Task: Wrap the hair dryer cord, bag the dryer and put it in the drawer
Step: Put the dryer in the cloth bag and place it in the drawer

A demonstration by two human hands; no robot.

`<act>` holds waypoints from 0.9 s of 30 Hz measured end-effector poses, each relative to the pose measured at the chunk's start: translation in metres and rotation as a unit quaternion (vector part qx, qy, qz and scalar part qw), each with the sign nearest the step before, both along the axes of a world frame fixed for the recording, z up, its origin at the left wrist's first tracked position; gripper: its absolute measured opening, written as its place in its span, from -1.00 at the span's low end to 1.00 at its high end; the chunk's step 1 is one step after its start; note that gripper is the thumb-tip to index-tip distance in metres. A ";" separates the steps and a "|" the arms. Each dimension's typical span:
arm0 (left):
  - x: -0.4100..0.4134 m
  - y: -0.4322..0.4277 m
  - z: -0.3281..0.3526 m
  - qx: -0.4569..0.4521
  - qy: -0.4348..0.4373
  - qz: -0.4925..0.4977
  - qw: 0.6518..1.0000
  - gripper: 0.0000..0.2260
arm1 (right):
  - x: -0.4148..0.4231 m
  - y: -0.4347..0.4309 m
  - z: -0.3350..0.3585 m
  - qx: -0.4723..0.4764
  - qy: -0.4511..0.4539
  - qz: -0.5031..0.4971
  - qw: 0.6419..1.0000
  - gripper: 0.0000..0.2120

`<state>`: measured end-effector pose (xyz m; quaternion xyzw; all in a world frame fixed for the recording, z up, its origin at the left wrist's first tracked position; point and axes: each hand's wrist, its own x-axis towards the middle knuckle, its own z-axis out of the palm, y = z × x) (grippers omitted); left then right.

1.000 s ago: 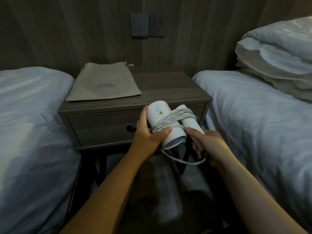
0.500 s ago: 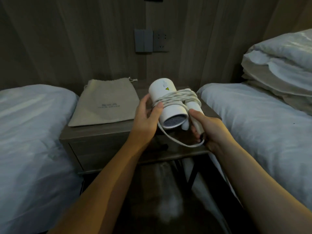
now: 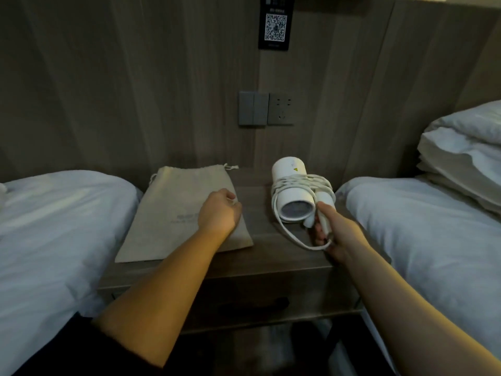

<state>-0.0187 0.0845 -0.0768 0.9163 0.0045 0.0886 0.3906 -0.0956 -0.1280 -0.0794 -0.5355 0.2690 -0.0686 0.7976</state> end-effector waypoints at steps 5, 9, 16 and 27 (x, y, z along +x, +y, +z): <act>0.027 -0.013 0.001 0.219 0.058 0.011 0.974 -0.45 | -0.002 0.001 -0.001 -0.004 0.000 -0.005 1.000 -0.69; 0.042 -0.017 0.002 0.274 0.092 0.006 0.957 -0.52 | -0.003 0.002 -0.001 -0.019 -0.011 -0.005 1.000 -0.68; 0.039 -0.003 0.015 0.242 -0.024 -0.041 0.969 -0.83 | -0.010 0.001 0.002 0.003 -0.027 -0.001 1.000 -0.72; -0.020 0.049 0.051 0.431 -0.428 -0.307 0.733 -0.82 | -0.045 -0.033 0.018 0.081 -0.083 -0.026 0.993 -0.77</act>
